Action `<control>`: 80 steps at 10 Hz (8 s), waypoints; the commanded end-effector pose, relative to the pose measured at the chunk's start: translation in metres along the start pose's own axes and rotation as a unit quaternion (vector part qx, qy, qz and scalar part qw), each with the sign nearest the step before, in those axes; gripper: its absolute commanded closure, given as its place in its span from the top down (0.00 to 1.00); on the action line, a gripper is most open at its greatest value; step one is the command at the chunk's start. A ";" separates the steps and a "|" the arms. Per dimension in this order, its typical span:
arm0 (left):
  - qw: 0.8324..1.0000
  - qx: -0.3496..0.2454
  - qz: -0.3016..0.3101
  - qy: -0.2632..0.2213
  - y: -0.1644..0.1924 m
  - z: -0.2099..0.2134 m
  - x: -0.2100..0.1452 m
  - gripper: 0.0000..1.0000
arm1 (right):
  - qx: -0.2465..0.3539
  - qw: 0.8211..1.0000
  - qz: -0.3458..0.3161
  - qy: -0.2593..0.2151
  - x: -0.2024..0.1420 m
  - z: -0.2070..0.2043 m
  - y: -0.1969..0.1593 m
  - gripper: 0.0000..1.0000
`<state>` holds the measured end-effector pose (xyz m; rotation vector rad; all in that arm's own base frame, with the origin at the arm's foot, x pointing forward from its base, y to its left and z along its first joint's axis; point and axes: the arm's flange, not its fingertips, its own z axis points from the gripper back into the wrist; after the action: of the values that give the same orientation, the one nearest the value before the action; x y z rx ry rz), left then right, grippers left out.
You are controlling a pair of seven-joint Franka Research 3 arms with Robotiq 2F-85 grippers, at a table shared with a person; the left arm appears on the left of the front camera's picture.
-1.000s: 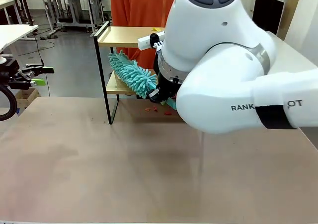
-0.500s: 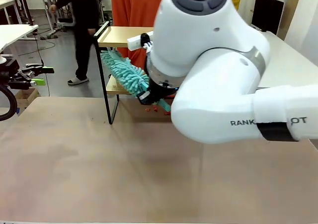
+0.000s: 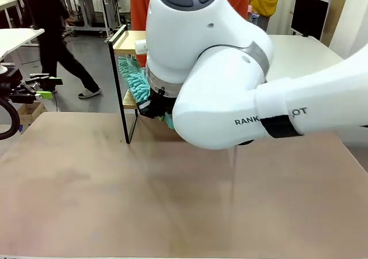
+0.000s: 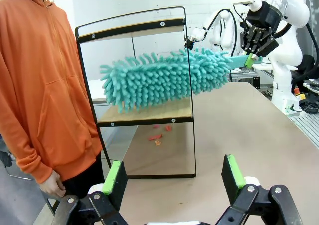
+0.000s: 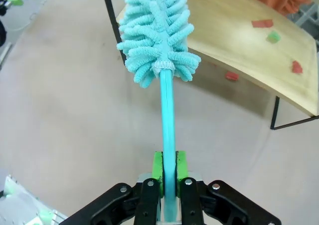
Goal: Clean the shelf.
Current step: Clean the specific section of the Shelf indicated by the human with the Duster.
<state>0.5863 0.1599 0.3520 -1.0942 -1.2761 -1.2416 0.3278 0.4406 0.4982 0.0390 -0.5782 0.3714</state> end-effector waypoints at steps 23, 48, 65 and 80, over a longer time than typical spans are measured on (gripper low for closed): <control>1.000 -0.001 -0.001 0.000 0.000 0.001 0.002 1.00 | -0.032 0.993 -0.114 0.027 0.031 -0.037 0.000 0.13; 1.000 -0.001 -0.001 0.000 0.000 0.001 0.002 1.00 | -0.147 0.974 -0.164 0.058 -0.017 0.019 -0.162 0.13; 1.000 -0.001 -0.001 0.000 0.000 0.001 0.002 1.00 | 0.161 0.914 0.264 0.263 -0.118 0.150 -0.233 0.13; 1.000 -0.001 -0.001 0.000 0.000 0.001 0.002 1.00 | 0.152 0.891 0.272 0.329 -0.151 0.152 -0.268 0.13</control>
<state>0.5863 0.1600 0.3520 -1.0942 -1.2761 -1.2416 0.2270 0.1189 0.5605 0.0433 0.1776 0.9700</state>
